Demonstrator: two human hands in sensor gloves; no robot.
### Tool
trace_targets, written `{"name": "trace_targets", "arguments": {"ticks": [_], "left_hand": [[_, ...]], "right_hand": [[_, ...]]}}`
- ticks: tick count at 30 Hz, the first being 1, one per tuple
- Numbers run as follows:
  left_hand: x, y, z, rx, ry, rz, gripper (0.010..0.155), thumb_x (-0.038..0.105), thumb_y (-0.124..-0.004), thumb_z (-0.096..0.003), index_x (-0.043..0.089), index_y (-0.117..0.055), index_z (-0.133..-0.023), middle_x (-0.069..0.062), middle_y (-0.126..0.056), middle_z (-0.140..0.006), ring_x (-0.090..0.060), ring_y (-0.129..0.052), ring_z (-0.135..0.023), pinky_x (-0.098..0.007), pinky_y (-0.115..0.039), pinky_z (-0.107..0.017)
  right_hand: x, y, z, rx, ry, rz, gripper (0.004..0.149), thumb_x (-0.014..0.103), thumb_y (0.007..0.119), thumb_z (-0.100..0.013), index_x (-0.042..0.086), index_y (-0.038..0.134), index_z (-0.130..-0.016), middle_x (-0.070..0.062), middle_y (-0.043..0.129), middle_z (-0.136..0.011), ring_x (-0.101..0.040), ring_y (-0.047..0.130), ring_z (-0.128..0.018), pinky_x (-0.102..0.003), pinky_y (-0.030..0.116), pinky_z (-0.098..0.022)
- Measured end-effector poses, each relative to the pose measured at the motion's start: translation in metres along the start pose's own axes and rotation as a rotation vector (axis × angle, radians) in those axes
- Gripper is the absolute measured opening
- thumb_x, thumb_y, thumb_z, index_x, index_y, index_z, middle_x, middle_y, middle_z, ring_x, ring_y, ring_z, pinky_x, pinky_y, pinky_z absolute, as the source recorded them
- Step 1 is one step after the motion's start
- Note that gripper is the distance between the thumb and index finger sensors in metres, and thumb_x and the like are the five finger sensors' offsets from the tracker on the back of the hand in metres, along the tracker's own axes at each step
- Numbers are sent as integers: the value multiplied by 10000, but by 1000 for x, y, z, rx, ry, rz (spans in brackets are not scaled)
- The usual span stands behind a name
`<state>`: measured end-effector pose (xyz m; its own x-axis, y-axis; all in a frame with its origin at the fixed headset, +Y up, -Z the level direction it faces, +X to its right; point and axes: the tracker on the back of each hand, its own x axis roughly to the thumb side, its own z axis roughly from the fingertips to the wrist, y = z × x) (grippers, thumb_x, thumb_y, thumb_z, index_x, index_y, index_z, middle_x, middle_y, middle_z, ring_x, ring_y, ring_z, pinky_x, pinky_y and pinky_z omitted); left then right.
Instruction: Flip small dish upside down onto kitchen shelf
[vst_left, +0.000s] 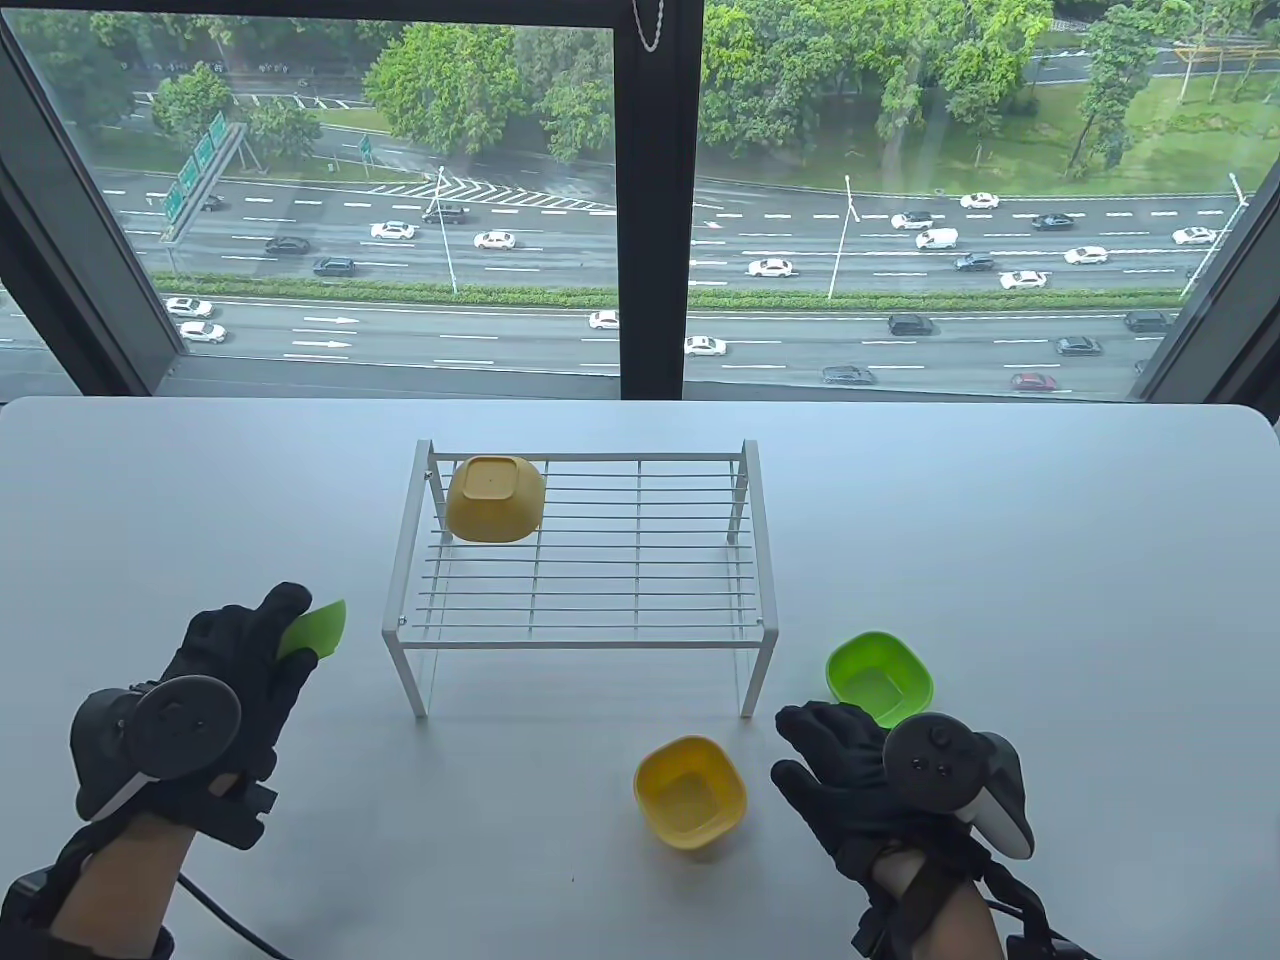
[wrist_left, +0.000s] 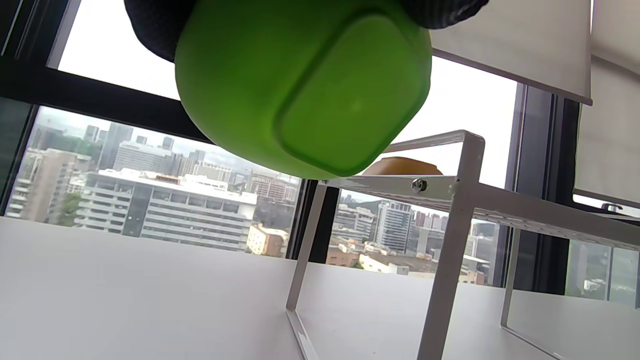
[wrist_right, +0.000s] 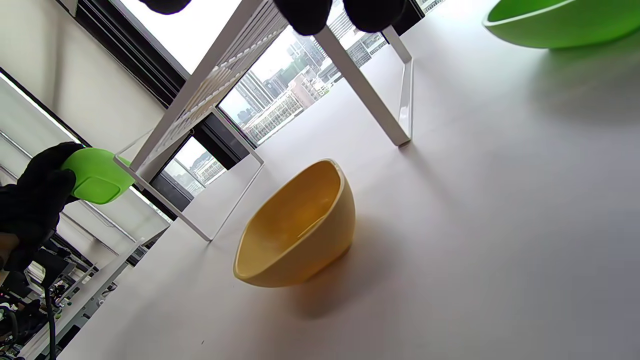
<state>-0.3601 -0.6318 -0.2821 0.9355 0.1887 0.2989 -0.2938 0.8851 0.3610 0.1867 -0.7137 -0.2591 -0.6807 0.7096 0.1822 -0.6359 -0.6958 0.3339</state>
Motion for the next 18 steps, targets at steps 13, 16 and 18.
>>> {"name": "trace_targets", "arguments": {"ticks": [13,16,18], "left_hand": [[18,14,4,100,-64,71,649,500,-634,-479,260,-479,-1061,28,-747,-806,-276,-760,-816,-571,-738,-700],[22,14,6,111,-95,93,654,505,-630,-478,258,-467,-1061,28,-736,-809,-274,-755,-811,-571,-742,-694],[30,14,9,140,-144,102,658,514,-629,-478,255,-465,-1060,30,-735,-805,-269,-761,-802,-563,-749,-691]], "right_hand": [[0,-1,1,-5,6,-21,756,630,618,-528,173,456,-1107,-208,367,-1164,-477,249,-1043,-719,204,-692],[0,-1,0,11,3,-12,757,634,613,-530,177,445,-1110,-205,357,-1166,-474,245,-1046,-718,201,-694],[-1,-4,1,-6,9,-32,760,633,615,-529,177,438,-1111,-207,353,-1166,-477,241,-1044,-718,200,-694]]}}
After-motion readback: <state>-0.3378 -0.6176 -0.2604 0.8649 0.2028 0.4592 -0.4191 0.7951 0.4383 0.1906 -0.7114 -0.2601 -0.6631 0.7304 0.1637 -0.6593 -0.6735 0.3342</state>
